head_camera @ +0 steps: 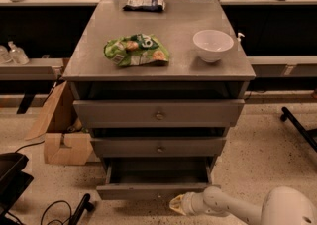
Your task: Close bottom drawer
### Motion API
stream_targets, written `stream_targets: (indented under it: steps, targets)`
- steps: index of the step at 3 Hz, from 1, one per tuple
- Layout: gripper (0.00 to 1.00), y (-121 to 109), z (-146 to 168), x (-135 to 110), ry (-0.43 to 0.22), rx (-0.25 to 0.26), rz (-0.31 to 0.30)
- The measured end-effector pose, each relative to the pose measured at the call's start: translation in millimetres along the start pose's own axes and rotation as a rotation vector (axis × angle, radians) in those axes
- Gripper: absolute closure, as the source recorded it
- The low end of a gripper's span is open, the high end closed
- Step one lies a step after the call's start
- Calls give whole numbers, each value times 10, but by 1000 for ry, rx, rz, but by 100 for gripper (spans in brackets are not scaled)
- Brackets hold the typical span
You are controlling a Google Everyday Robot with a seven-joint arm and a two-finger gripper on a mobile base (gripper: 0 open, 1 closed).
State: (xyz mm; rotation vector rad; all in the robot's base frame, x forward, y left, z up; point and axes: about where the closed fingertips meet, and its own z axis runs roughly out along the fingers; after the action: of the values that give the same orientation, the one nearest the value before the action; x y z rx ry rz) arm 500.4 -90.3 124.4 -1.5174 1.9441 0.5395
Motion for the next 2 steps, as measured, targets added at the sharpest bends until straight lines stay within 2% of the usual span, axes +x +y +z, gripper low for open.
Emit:
stream_targets:
  steps: [1,2]
  targets:
    - [100,-395,83,-111,5,30,-2]
    - [100,-385,80,-108,5,30,-2]
